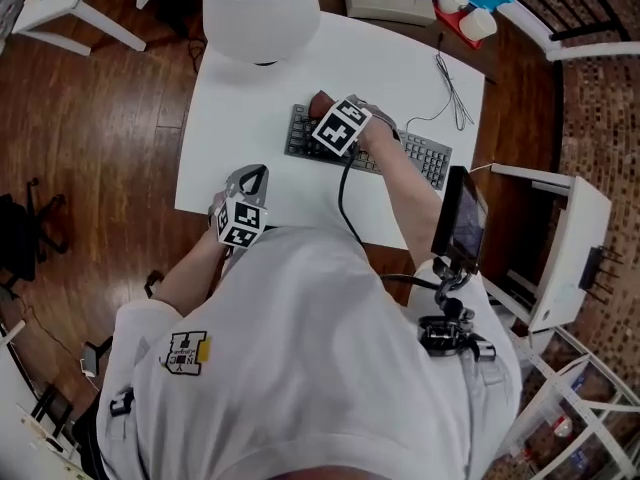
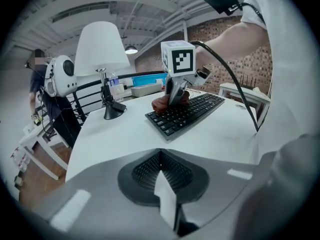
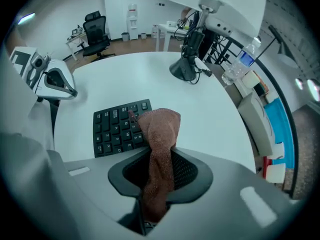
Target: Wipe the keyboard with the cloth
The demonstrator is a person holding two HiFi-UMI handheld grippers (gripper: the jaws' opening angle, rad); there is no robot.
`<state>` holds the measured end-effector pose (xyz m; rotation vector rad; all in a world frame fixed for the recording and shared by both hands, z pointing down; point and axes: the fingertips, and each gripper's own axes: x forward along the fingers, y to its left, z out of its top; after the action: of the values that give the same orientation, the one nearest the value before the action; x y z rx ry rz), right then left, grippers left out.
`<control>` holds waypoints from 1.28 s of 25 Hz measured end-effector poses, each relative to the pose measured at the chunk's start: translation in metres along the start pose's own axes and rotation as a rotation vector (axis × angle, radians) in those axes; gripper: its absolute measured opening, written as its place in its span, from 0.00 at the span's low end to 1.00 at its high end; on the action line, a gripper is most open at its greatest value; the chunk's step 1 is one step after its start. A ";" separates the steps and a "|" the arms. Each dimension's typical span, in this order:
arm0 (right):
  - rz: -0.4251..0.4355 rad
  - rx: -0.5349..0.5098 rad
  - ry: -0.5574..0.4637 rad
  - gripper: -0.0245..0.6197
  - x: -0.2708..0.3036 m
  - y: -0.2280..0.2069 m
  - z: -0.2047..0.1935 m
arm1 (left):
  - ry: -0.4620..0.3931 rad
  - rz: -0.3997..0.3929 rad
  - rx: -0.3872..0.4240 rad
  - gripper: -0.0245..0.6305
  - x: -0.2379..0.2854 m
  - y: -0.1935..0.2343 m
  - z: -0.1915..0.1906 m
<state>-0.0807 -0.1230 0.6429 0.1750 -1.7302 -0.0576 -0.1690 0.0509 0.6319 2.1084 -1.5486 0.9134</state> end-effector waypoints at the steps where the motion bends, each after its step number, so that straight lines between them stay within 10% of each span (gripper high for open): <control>1: 0.010 0.000 0.008 0.18 0.001 0.003 0.000 | -0.001 0.002 -0.005 0.04 -0.001 0.001 0.000; 15: 0.170 -0.111 0.050 0.18 -0.015 0.133 -0.037 | -0.016 -0.048 0.028 0.04 -0.007 -0.008 -0.006; 26: -0.003 -0.073 -0.036 0.18 -0.004 0.015 0.052 | 0.003 0.008 -0.028 0.04 -0.016 0.021 -0.020; 32: 0.044 -0.073 0.008 0.18 0.004 0.035 0.054 | 0.009 0.020 -0.060 0.04 -0.026 0.027 -0.028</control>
<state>-0.1375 -0.0927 0.6425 0.0836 -1.7203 -0.0873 -0.2075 0.0779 0.6326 2.0481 -1.5752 0.8709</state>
